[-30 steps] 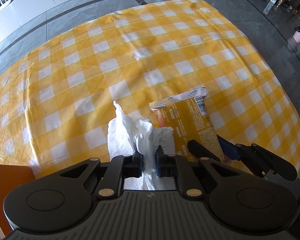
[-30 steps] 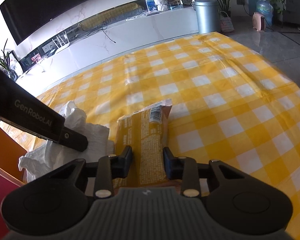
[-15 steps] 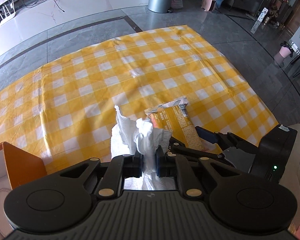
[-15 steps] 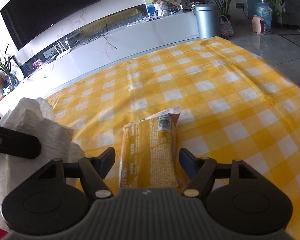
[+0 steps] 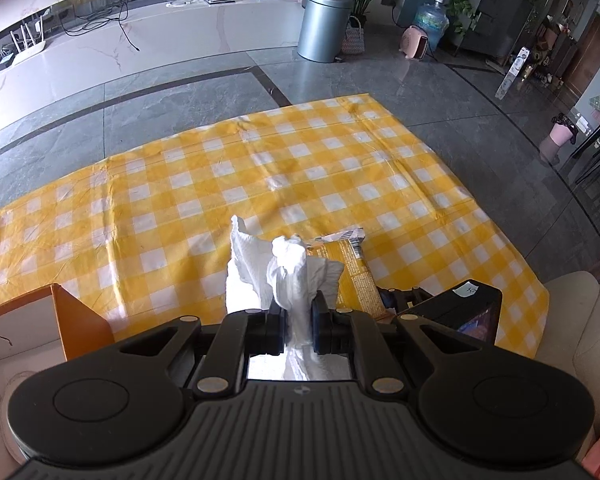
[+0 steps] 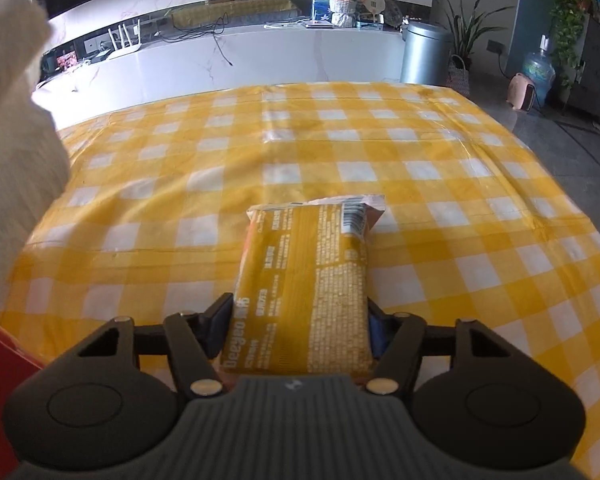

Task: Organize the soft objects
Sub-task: 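Lift and carry the tissue with left tool while right tool carries packet to box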

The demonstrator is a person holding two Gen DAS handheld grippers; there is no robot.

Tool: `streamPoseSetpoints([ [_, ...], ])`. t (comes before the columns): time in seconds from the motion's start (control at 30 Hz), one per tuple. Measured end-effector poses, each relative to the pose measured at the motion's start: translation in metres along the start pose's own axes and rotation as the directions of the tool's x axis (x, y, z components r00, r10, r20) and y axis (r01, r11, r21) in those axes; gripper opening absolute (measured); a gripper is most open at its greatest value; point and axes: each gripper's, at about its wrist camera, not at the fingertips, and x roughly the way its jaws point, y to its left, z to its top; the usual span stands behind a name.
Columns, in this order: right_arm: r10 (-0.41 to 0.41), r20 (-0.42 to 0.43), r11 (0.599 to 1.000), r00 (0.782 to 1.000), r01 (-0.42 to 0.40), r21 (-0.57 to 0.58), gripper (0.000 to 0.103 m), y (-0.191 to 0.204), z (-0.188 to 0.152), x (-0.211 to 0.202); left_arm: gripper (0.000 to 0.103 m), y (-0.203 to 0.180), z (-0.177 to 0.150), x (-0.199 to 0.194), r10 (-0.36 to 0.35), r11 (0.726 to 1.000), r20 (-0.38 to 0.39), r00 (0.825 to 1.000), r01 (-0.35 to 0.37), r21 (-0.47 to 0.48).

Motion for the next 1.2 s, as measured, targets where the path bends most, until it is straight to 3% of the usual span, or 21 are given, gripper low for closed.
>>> streamPoseSetpoints([
  [0.07, 0.005, 0.002, 0.998, 1.000, -0.005, 0.055, 0.055, -0.009, 0.001, -0.003, 0.013, 0.000, -0.003, -0.010, 0.001, 1.000, 0.012, 1.000, -0.001, 0.003],
  [0.27, 0.050, 0.016, 0.974, 0.999, -0.052, 0.219, 0.051, -0.035, 0.004, -0.014, 0.013, 0.001, -0.015, -0.040, 0.018, 0.999, 0.047, 0.999, -0.019, 0.030],
  [0.43, 0.036, 0.086, 0.969, 0.996, -0.056, 0.242, 0.050, -0.040, 0.011, -0.040, 0.013, 0.009, -0.023, -0.058, 0.031, 0.999, 0.046, 0.998, -0.032, 0.032],
  [0.63, 0.069, 0.191, 0.958, 0.979, -0.118, 0.260, 0.050, -0.035, 0.024, -0.074, 0.013, 0.031, -0.033, -0.088, 0.047, 0.999, 0.089, 0.995, -0.047, 0.001],
  [0.87, 0.153, 0.337, 0.942, 0.929, -0.240, 0.234, 0.050, -0.016, 0.034, -0.122, 0.013, 0.077, -0.054, -0.118, 0.045, 0.997, 0.142, 0.989, -0.036, -0.065],
  [1.07, 0.318, 0.414, 0.881, 0.853, -0.427, 0.205, 0.050, 0.007, 0.039, -0.154, 0.013, 0.109, -0.082, -0.133, 0.086, 0.994, 0.181, 0.980, -0.071, -0.087],
  [1.2, 0.381, 0.425, 0.863, 0.821, -0.481, 0.155, 0.050, 0.030, 0.040, -0.167, 0.013, 0.128, -0.104, -0.138, 0.095, 0.990, 0.232, 0.968, -0.067, -0.128],
])
